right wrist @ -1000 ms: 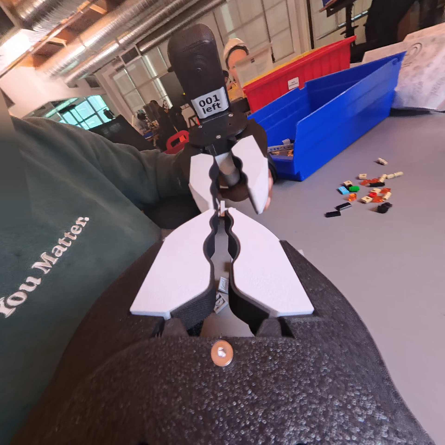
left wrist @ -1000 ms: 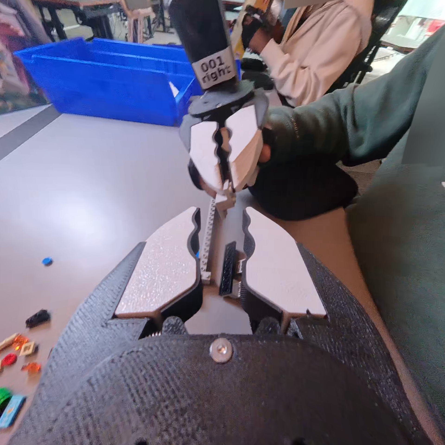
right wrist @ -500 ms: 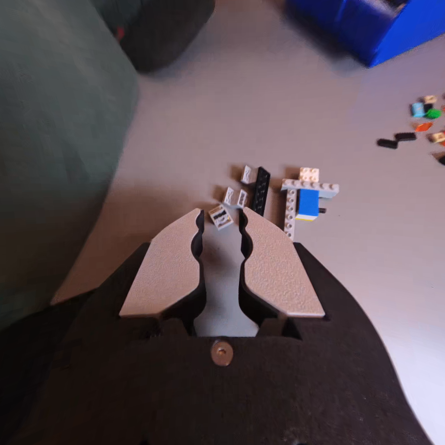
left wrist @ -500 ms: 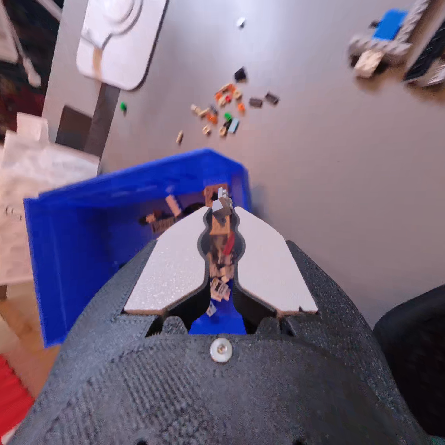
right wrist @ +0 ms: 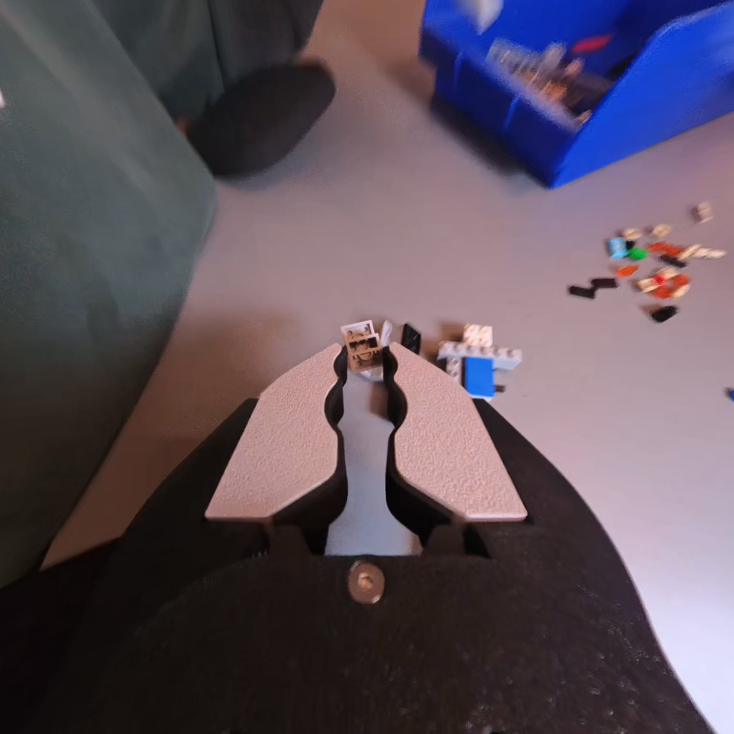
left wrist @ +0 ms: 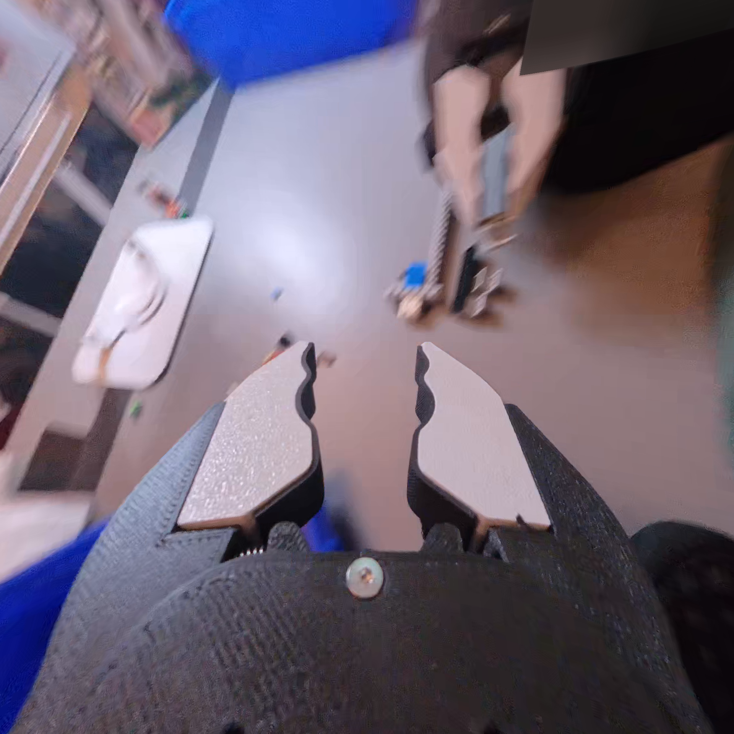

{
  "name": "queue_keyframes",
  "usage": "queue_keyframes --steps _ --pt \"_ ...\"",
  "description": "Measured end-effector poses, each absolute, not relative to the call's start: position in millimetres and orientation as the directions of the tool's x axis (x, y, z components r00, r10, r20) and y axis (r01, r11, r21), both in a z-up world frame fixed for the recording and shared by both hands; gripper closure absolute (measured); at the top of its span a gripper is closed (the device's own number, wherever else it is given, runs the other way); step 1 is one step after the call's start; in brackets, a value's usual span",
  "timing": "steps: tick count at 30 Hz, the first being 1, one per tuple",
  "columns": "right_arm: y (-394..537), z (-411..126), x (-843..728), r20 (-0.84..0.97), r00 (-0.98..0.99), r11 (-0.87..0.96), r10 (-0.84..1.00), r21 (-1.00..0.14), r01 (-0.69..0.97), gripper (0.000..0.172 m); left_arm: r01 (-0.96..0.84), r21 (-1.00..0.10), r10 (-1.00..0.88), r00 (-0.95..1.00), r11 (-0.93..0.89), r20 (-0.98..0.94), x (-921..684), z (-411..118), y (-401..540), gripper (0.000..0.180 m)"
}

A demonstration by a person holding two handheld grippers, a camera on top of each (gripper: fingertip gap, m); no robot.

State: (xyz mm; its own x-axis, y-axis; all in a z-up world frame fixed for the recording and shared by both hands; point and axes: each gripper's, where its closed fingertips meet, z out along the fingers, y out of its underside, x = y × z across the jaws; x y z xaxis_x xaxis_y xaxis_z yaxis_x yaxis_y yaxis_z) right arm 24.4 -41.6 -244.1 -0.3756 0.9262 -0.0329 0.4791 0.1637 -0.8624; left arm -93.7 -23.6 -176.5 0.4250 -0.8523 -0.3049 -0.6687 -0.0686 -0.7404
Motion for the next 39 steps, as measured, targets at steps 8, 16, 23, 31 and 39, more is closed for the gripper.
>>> queue_keyframes --steps 8,16,23,31,39 --pt "-31.0 -199.5 14.6 0.103 -0.263 0.168 0.959 -0.956 0.240 0.155 -0.293 -0.918 -0.945 0.269 -0.266 0.187 22.3 -198.6 -34.9 0.153" --pt "-24.4 -200.6 10.7 0.079 -0.214 0.128 0.974 -0.966 0.225 0.167 -0.575 -0.817 -0.925 0.335 -0.047 -0.183 -6.4 -212.1 -23.5 0.164" --pt "-46.6 -273.8 12.8 0.145 -0.373 0.342 0.916 -0.767 0.543 0.135 -0.796 -0.546 -0.700 0.545 -0.260 -0.461 -141.6 -188.2 8.5 0.164" --pt "-40.7 -300.1 8.2 0.294 -0.396 0.492 0.870 -0.574 0.655 0.151 -0.715 -0.461 -0.429 0.691 -0.526 -0.581 -243.8 -178.5 21.8 0.140" --pt "-38.4 -237.2 -2.8 0.113 -0.288 0.230 0.951 -0.881 0.413 0.155 -0.667 -0.740 -0.842 0.444 -0.081 -0.308 -87.2 -178.5 -18.2 0.136"
